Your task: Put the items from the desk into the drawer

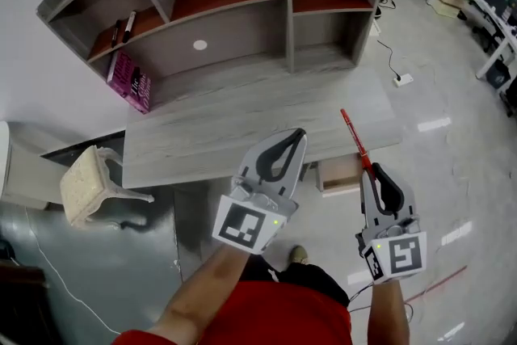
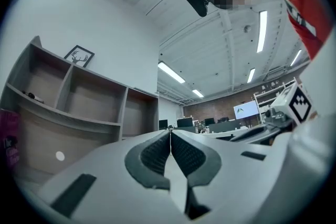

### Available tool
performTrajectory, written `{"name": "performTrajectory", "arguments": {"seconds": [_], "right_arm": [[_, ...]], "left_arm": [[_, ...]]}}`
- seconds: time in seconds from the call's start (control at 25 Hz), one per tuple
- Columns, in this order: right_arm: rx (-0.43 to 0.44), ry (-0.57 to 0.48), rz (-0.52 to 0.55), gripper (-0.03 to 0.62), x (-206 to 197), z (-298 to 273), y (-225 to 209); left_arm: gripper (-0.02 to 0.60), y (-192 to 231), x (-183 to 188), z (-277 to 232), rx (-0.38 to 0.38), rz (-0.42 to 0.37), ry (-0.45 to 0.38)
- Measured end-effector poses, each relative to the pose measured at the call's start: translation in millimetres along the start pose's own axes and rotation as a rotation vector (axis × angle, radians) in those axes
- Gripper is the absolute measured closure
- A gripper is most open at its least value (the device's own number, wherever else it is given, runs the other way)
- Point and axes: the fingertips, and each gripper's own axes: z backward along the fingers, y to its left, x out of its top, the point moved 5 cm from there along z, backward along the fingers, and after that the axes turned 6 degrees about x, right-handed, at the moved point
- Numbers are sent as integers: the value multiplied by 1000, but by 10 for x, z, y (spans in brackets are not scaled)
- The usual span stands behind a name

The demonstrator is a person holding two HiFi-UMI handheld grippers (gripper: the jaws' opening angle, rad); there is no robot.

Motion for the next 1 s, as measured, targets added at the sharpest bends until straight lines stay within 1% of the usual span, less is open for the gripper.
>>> {"name": "performTrajectory", "arguments": {"seconds": [0.16, 0.32, 0.56, 0.76, 1.0], "right_arm": [[19, 38, 13, 530, -339, 288, -159], [33, 80, 10, 530, -653, 511, -246], [50, 146, 7, 530, -1107, 698, -331], [87, 223, 12, 530, -1575, 679, -334], [118, 274, 65, 530, -2127, 437, -406]], "left_arm": [[572, -317, -140, -44, 36, 17, -2], [572, -559, -244, -56, 59, 15, 17], [572, -729, -340, 11, 85, 18, 49], [572, -783, -439, 62, 90, -6, 78], [572, -776, -595, 116, 95, -22, 122]]}}
